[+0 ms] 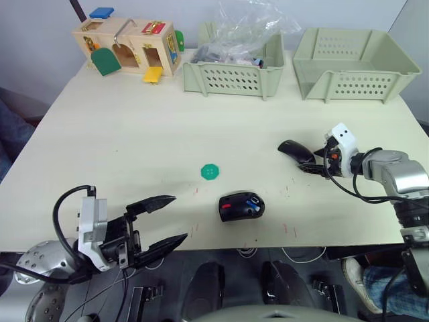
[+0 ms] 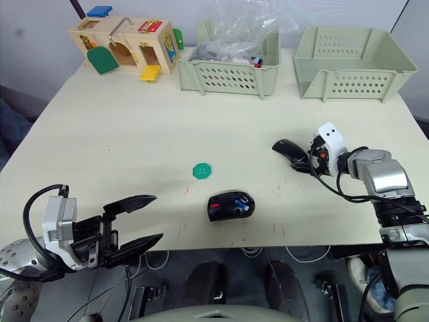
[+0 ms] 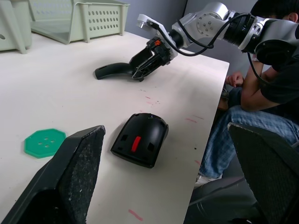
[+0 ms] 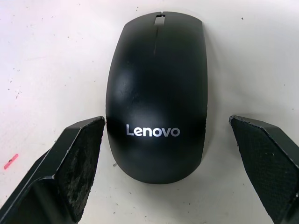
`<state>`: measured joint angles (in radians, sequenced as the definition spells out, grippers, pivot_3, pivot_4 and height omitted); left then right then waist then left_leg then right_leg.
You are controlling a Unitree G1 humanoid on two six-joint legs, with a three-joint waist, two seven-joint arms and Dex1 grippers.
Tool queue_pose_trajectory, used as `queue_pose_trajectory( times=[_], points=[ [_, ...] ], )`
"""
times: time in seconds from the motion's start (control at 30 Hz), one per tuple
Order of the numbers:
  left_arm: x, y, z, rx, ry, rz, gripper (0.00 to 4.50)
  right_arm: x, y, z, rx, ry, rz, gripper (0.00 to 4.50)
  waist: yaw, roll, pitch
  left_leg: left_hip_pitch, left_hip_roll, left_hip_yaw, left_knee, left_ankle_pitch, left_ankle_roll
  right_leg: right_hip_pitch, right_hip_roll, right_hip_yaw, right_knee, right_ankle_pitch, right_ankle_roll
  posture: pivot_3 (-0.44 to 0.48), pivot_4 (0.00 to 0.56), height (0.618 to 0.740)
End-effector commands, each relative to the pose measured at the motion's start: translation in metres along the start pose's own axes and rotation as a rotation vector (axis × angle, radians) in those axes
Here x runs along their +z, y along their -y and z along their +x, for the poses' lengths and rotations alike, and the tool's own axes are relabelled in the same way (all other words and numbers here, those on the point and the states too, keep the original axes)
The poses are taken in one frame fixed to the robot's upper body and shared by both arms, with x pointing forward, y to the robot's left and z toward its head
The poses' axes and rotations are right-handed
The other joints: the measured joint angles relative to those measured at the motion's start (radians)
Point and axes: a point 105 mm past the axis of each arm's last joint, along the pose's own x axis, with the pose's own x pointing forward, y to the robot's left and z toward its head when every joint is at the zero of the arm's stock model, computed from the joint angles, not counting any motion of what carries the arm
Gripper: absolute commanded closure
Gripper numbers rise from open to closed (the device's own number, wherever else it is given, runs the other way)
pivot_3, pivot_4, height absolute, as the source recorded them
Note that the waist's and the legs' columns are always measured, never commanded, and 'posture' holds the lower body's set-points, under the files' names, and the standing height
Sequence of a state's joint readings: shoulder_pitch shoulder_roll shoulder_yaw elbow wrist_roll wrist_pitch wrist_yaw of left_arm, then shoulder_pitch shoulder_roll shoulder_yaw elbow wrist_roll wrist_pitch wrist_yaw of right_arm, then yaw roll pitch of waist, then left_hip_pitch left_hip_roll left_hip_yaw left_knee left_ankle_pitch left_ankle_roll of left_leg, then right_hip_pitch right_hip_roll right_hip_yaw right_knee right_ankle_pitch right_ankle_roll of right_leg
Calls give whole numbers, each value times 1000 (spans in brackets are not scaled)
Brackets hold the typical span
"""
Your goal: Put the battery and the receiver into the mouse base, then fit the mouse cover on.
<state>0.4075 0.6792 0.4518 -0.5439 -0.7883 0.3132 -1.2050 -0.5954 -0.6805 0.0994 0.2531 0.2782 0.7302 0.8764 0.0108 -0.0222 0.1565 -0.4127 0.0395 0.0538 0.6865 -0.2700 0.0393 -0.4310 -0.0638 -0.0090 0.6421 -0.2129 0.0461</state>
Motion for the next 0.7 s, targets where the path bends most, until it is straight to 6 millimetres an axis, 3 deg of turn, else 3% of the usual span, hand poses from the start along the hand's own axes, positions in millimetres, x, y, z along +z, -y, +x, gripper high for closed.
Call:
queue_pose_trajectory(
  times=[0.03,0.7],
  points=[
    [1,2,-1,-7,8,18,24,11,2,-6,-11,43,-31,0,0,0,0,0,0,0,0,0,0,0,0,0,0,0,0,0,150,740],
    [-4,1,-4,-5,5,17,24,13,-1,-7,-4,45,-46,0,0,0,0,0,0,0,0,0,0,0,0,0,0,0,0,0,150,740]
  ],
)
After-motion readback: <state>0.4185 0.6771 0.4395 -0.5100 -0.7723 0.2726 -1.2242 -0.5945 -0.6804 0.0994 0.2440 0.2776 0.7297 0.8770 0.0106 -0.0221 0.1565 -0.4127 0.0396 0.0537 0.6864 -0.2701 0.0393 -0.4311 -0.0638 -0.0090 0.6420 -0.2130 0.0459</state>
